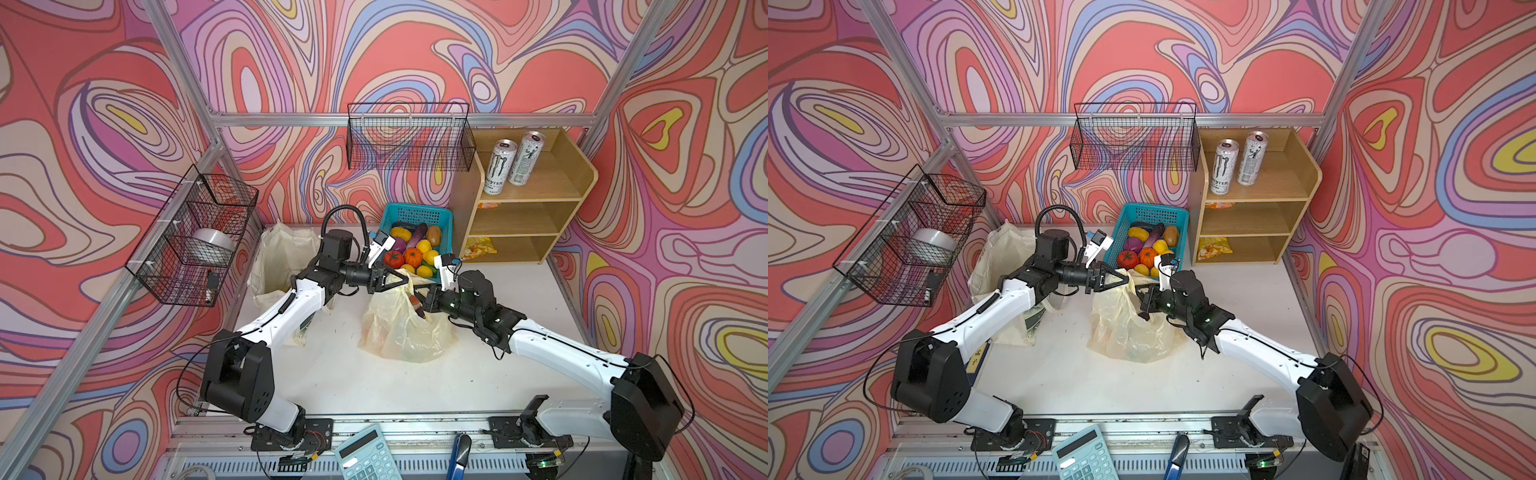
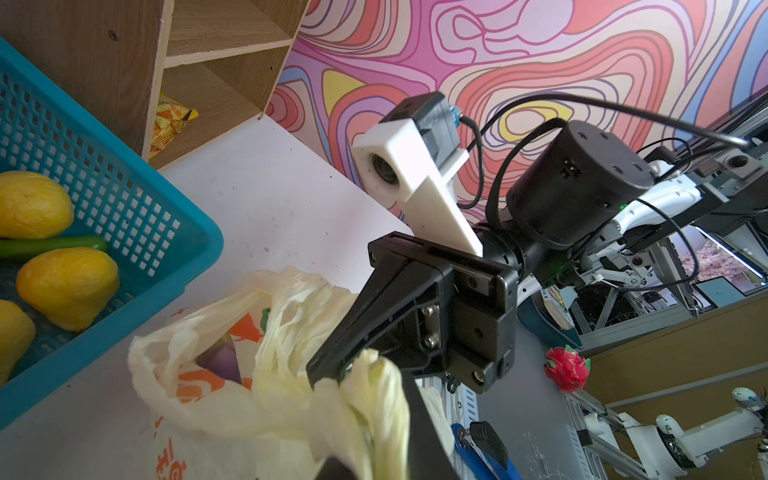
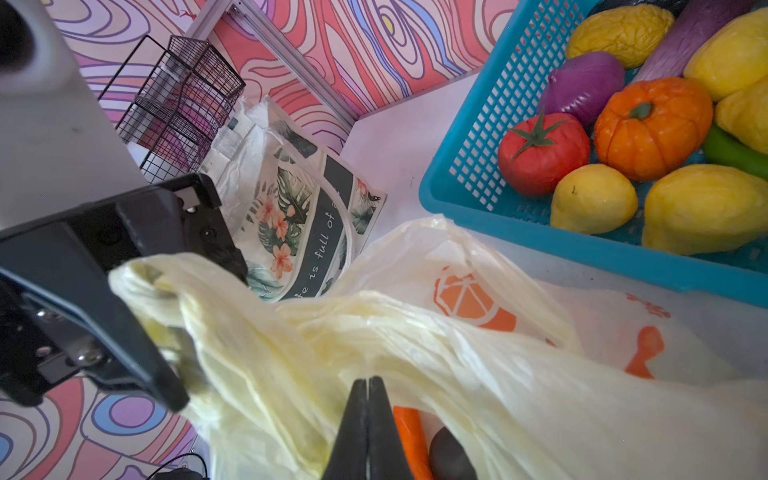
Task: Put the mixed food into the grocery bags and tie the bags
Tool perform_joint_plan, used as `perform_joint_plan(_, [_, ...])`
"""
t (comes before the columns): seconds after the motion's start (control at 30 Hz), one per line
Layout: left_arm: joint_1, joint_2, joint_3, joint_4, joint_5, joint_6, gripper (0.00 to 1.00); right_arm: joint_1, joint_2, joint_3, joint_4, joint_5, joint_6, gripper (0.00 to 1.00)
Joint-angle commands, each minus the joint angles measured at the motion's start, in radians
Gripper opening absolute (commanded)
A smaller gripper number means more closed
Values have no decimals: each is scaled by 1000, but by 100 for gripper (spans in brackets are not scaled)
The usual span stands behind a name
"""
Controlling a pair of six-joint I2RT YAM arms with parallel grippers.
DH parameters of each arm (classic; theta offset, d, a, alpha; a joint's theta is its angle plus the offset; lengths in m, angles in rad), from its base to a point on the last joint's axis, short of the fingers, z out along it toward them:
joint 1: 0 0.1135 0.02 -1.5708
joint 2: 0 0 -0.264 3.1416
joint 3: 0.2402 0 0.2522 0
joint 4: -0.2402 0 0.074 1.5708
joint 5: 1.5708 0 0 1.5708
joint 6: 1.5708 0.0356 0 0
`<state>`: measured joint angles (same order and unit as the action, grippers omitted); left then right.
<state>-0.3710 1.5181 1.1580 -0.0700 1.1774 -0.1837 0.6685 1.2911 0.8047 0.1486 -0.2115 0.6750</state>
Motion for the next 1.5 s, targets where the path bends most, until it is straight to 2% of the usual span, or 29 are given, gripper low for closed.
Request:
perform_joint_plan(0.0, [10, -21, 11, 32, 0, 23, 24, 8, -32, -11, -44, 12, -9, 0])
perform_joint_plan(0.27, [10, -21, 0, 34, -10, 18, 29, 24, -89, -4, -64, 24, -22, 0])
perform_joint_plan(0.97, [6, 1, -17, 114, -1, -47, 42, 69, -78, -4, -75, 47, -45, 0])
perform_joint_plan(1.07, [-2, 8, -6, 81, -23, -26, 43, 73, -75, 0, -75, 48, -45, 0])
perform_joint_plan(1.2, [-20, 13, 36, -42, -73, 61, 43, 78, -75, 1, -78, 56, -46, 0])
perform_joint_plan(1.37, [-29, 20, 72, -156, -126, 123, 38, 79, -74, 0, -79, 57, -48, 0])
perform_joint_plan(1.43, [-29, 18, 75, -159, -134, 123, 31, 81, -72, 1, -78, 56, -48, 0])
perform_joint_plan(1.47, [-30, 20, 78, -161, -133, 124, 23, 81, -71, -2, -77, 56, -48, 0])
